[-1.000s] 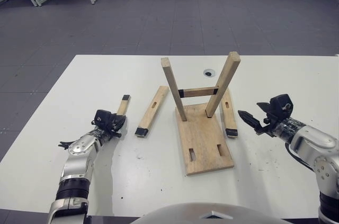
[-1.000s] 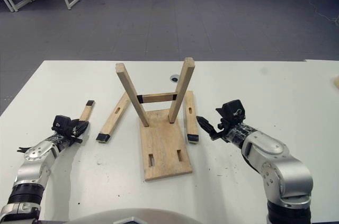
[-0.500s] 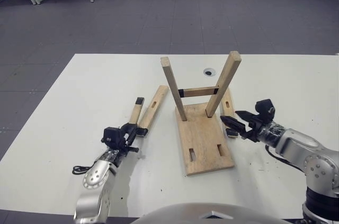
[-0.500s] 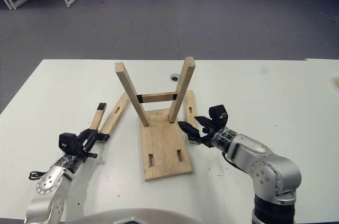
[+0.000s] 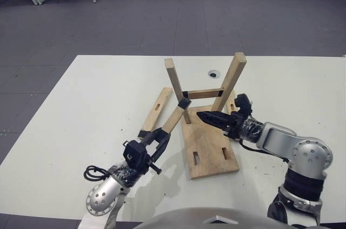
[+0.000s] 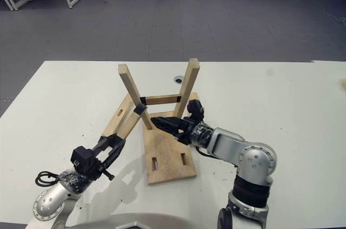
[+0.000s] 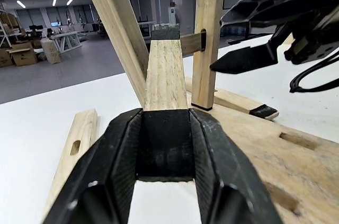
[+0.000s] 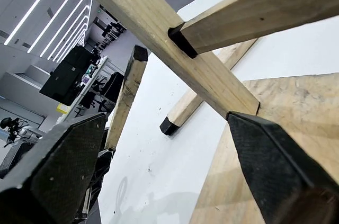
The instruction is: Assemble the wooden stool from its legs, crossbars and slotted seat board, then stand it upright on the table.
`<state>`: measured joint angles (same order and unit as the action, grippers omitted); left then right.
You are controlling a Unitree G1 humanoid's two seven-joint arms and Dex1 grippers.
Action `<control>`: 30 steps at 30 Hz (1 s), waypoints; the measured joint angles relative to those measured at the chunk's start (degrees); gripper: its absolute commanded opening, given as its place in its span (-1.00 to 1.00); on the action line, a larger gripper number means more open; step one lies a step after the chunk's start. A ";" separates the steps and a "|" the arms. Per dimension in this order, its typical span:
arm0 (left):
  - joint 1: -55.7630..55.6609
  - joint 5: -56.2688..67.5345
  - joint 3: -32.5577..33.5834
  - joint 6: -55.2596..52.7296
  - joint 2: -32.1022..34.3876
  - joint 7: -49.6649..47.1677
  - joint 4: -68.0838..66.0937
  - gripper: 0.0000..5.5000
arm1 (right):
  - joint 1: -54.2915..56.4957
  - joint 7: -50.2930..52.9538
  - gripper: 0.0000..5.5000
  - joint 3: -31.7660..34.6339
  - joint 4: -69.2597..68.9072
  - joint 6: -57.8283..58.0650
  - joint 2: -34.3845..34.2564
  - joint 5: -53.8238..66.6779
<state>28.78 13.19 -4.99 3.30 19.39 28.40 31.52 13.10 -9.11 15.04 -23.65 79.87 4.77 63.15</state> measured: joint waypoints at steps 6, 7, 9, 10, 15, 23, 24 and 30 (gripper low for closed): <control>-4.30 1.10 -1.65 -1.86 -0.87 -0.14 -0.97 -0.53 | 1.52 1.99 0.51 -2.77 2.59 -2.30 -2.84 0.05; -4.30 1.08 -2.11 -1.90 -1.01 -0.15 -0.98 -0.53 | 1.90 2.41 0.51 -2.80 2.87 -2.56 -3.23 0.14; -4.28 0.93 -2.93 -1.91 -1.01 -0.16 -1.24 -0.53 | 2.31 3.21 0.51 -3.01 2.92 -3.23 -3.97 0.21; -4.29 0.93 -3.27 -1.96 -1.04 -0.15 -1.78 -0.53 | 2.64 4.01 0.51 -3.04 2.91 -3.56 -4.44 0.35; -4.09 1.70 -3.91 -2.87 -1.58 -0.27 -3.07 -0.53 | 4.49 8.71 0.51 -2.09 4.44 -6.18 -9.18 5.29; -5.57 1.94 -3.69 -2.74 -3.03 -0.85 -4.47 -0.53 | 5.19 15.62 0.04 -2.51 7.79 -11.80 -11.43 11.33; -5.65 1.94 -3.68 -2.76 -3.04 -0.84 -4.63 -0.53 | 5.16 15.93 -0.03 -2.77 7.91 -12.12 -11.38 11.42; -5.18 1.92 -3.97 -2.62 -3.14 -0.82 -4.72 -0.53 | 3.93 16.37 -0.45 -4.00 8.95 -14.33 -10.53 12.45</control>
<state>23.60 15.11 -8.96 0.67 16.25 27.58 26.79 17.02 7.26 11.04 -14.70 65.53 -5.76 75.60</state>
